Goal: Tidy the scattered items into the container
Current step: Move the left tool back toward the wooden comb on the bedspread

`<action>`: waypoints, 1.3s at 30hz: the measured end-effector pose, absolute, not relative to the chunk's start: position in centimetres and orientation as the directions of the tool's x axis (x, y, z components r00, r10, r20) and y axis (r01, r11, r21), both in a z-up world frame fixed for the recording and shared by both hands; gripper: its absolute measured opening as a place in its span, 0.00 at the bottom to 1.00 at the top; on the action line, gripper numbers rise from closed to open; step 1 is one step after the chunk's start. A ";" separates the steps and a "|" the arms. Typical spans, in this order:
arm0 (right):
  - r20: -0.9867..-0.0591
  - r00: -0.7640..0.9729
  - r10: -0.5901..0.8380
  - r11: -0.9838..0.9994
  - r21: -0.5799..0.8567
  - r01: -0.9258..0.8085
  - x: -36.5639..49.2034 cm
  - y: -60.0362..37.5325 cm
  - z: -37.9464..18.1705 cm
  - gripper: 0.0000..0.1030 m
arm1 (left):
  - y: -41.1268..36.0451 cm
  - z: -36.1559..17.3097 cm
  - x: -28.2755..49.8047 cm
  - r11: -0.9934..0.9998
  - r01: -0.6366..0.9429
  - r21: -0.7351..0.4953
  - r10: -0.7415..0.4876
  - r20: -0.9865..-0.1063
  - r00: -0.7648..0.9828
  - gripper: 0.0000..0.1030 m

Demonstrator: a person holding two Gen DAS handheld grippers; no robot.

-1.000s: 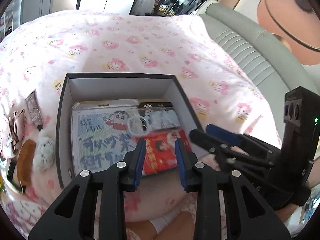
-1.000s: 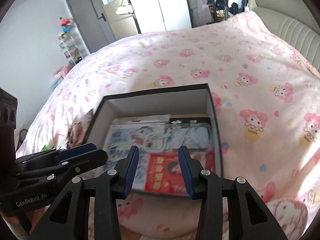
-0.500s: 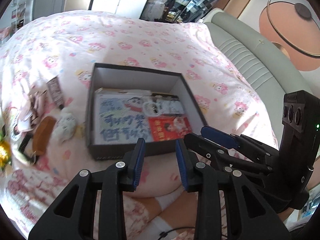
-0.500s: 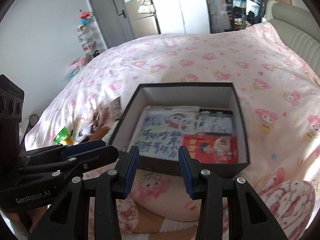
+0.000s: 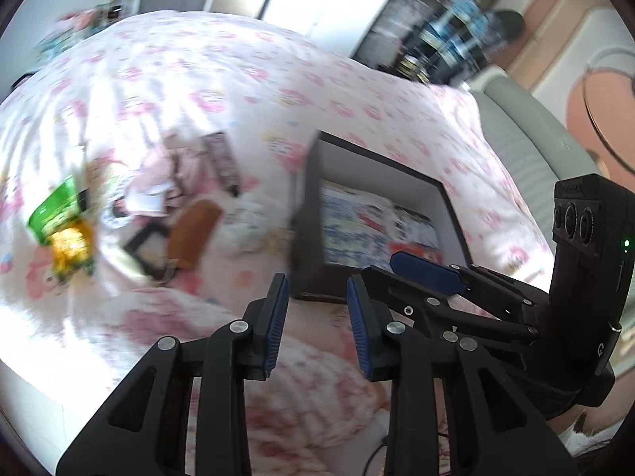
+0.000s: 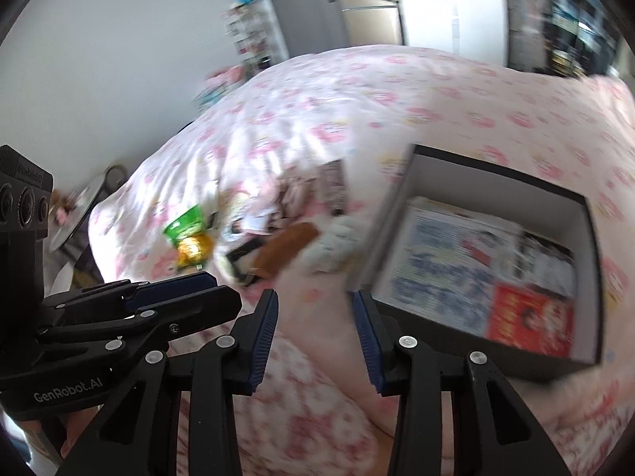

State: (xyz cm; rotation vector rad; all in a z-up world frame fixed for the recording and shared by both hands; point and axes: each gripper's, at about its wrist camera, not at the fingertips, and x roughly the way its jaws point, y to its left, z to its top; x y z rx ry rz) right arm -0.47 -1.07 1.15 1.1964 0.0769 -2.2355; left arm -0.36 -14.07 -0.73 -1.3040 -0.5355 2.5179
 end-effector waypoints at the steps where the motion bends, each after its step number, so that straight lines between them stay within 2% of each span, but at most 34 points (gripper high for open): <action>1: -0.777 -0.403 -0.484 -0.809 0.222 0.544 -0.7 -2.1 1.0 0.36 | -15.1 -0.9 -0.4 -0.898 -0.040 -0.438 0.380 -0.728 -0.571 0.29; 7: -0.802 -0.299 -0.517 -0.754 0.262 0.602 -2.1 -7.3 -0.9 0.36 | -20.7 -3.2 -0.6 -0.884 0.080 -0.460 0.331 -0.739 -0.587 0.30; 13: -0.850 -0.273 -0.450 -0.781 0.227 0.582 -4.2 -9.7 -3.8 0.36 | -25.9 -7.4 -1.0 -0.863 0.218 -0.455 0.274 -0.785 -0.555 0.30; 18: -0.886 -0.230 -0.402 -0.804 0.222 0.551 -6.7 -10.8 -6.2 0.36 | -29.3 -10.8 -2.0 -0.829 0.290 -0.478 0.283 -0.806 -0.521 0.30; 22: -0.906 -0.159 -0.392 -0.800 0.250 0.546 -8.2 -12.3 -8.3 0.36 | -30.7 -12.7 -3.8 -0.783 0.286 -0.552 0.371 -0.784 -0.497 0.32; 29: -0.938 -0.044 -0.343 -0.799 0.267 0.539 -10.5 -15.0 -12.4 0.36 | -29.6 -14.2 -8.4 -0.788 0.234 -0.569 0.456 -0.796 -0.399 0.33; 34: -0.950 -0.010 -0.311 -0.829 0.266 0.491 -12.0 -15.2 -14.3 0.37 | -28.4 -15.2 -12.1 -0.766 0.169 -0.620 0.561 -0.773 -0.296 0.35; 39: -0.937 0.053 -0.346 -0.830 0.333 0.447 -12.8 -15.4 -15.8 0.39 | -26.9 -17.1 -15.0 -0.814 0.141 -0.563 0.534 -0.822 -0.197 0.35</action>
